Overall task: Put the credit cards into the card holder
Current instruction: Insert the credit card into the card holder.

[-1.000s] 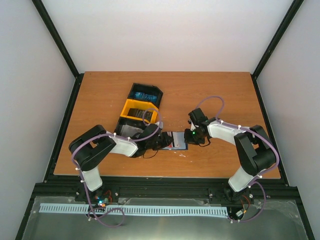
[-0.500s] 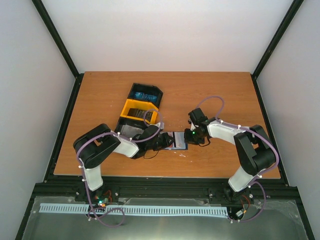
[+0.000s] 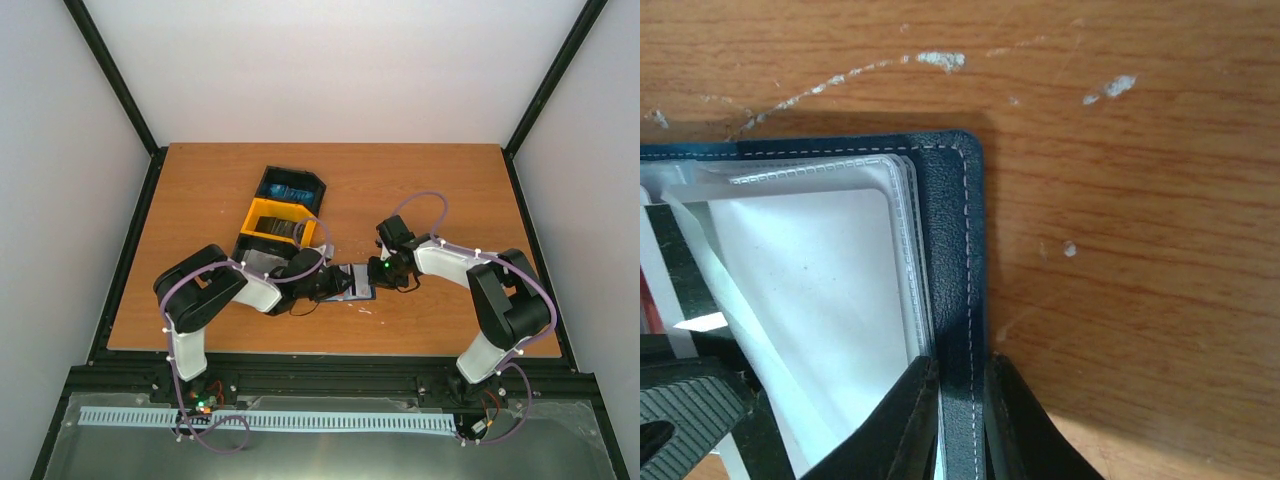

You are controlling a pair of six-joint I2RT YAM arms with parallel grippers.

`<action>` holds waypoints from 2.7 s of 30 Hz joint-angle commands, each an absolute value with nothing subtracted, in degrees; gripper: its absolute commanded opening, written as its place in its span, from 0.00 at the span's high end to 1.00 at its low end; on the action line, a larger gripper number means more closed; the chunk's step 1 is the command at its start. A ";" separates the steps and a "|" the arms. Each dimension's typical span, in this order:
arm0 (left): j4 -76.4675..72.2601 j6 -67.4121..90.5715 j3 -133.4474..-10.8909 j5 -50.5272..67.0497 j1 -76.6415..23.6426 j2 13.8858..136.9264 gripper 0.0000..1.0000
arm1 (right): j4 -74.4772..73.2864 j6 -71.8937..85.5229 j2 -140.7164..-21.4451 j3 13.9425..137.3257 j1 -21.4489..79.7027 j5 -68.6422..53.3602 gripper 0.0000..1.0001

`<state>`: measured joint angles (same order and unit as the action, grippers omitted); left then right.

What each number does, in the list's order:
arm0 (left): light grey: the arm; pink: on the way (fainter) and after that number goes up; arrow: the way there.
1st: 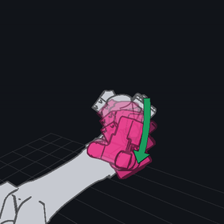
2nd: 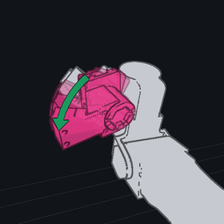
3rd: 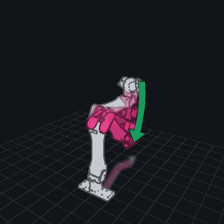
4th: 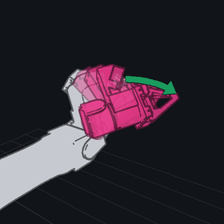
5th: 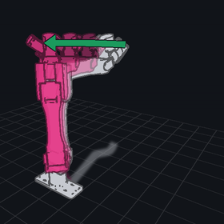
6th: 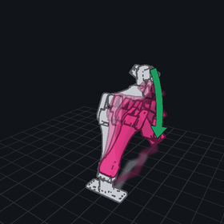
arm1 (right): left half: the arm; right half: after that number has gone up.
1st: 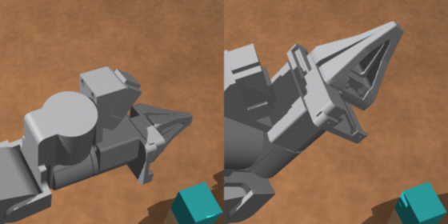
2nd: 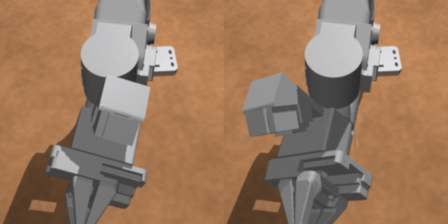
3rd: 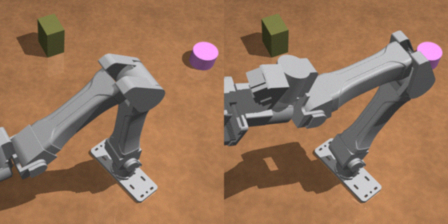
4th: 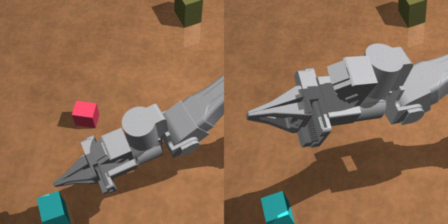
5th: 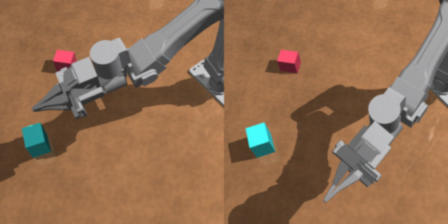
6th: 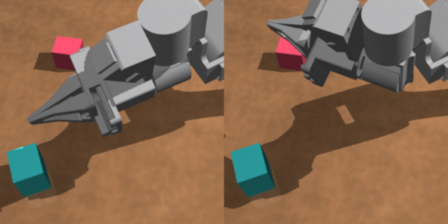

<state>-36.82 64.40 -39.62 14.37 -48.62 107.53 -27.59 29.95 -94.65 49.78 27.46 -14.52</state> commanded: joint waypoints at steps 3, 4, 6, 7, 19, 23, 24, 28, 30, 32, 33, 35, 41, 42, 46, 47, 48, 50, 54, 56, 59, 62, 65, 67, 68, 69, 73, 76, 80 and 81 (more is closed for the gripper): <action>-32.39 61.44 -41.16 16.42 -48.60 108.71 0.90 | -29.20 30.59 -97.03 48.67 28.56 -13.90 0.86; -31.80 61.25 -41.25 16.41 -48.60 108.64 0.89 | -29.15 30.55 -97.00 48.71 28.54 -13.88 0.86; -29.81 60.66 -41.71 16.07 -48.61 108.34 0.88 | -29.17 30.73 -97.01 48.61 28.51 -13.80 0.86; -28.31 60.31 -42.12 15.86 -48.60 108.02 0.87 | -29.16 30.72 -97.02 48.60 28.56 -13.84 0.86; -5.90 56.58 -49.23 15.03 -49.29 104.85 0.77 | -28.63 31.37 -96.46 48.33 28.55 -13.89 0.87; -2.44 55.55 -50.71 14.76 -49.57 104.73 0.69 | -28.49 31.21 -96.45 48.43 28.55 -13.98 0.87; -1.88 55.35 -50.86 14.72 -49.57 104.63 0.67 | -28.52 31.07 -96.50 48.43 28.56 -13.99 0.87; 0.34 55.05 -51.72 14.04 -49.66 104.25 0.61 | -28.60 31.03 -96.45 48.54 28.56 -13.88 0.87; 1.91 54.89 -52.93 13.62 -49.66 104.44 0.58 | -28.59 31.01 -96.45 48.58 28.56 -13.87 0.87; 4.14 54.64 -54.12 13.21 -49.66 104.66 0.55 | -28.60 30.96 -96.40 48.61 28.55 -13.96 0.87; 4.90 54.53 -54.68 13.12 -49.66 104.69 0.54 | -28.53 30.90 -96.41 48.65 28.56 -13.98 0.87; 6.30 54.40 -55.29 12.74 -49.66 104.60 0.51 | -28.48 30.93 -96.35 48.60 28.50 -14.06 0.87; 10.78 53.34 -56.87 11.85 -49.68 103.93 0.50 | -27.42 30.51 -95.83 48.45 28.49 -15.51 0.87; 11.53 53.16 -57.13 11.48 -49.66 103.66 0.50 | -26.91 30.16 -95.50 48.36 28.54 -16.10 0.86; 14.53 52.95 -58.20 10.51 -49.66 102.28 0.46 | -26.78 29.36 -94.68 48.20 28.55 -16.18 0.86; 15.19 52.84 -58.54 10.60 -49.66 102.30 0.45 | -26.84 29.31 -94.72 48.18 28.56 -16.33 0.86; 15.59 52.64 -58.82 10.77 -49.70 102.35 0.45 | -26.73 29.28 -94.87 48.09 28.56 -16.53 0.86; 16.36 52.51 -59.24 10.81 -49.75 102.67 0.44 | -27.07 28.74 -95.10 48.17 28.83 -16.54 0.85; 17.66 52.56 -60.00 10.77 -49.80 103.23 0.43 | -30.09 27.95 -95.02 49.46 30.47 -12.90 0.86; 17.33 52.28 -60.20 11.25 -49.83 103.59 0.43 | -30.83 28.03 -94.97 49.28 31.02 -11.96 0.86; 15.09 50.55 -60.14 13.40 -49.86 104.18 0.47 | -30.74 27.99 -95.37 48.85 31.82 -12.01 0.86; 11.41 47.77 -59.97 17.19 -50.00 104.64 0.48 | -29.81 27.71 -96.20 48.58 32.12 -13.91 0.86; 10.99 46.00 -61.13 18.26 -50.38 105.93 0.47 | -28.96 27.60 -97.07 48.44 32.12 -15.87 0.86; 10.99 45.20 -61.86 18.93 -50.60 106.67 0.47 | -28.65 27.60 -97.41 48.30 32.15 -16.34 0.86; 10.68 44.83 -62.09 19.57 -50.62 106.84 0.46 | -28.64 27.52 -97.52 48.26 32.17 -16.39 0.86; 10.09 44.52 -62.13 20.18 -50.70 106.90 0.46 | -28.73 27.43 -97.66 48.24 32.17 -16.43 0.87; 8.63 44.52 -62.11 20.55 -50.90 106.45 0.45 | -29.25 27.91 -97.57 48.05 32.07 -15.20 0.89; 12.17 44.41 -62.43 17.79 -50.89 105.70 0.45 | -30.47 29.27 -95.80 48.29 32.08 -11.04 0.89; 15.86 43.79 -62.62 14.00 -50.89 103.26 0.38 | -32.96 30.36 -90.70 49.86 32.06 -5.30 0.89; 16.74 43.26 -62.85 13.75 -50.89 102.69 0.36 | -34.12 30.64 -89.27 50.56 32.08 -3.75 0.87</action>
<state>13.54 45.43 -60.62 16.27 -49.91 105.16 -28.58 29.12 -93.71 49.76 31.64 -11.05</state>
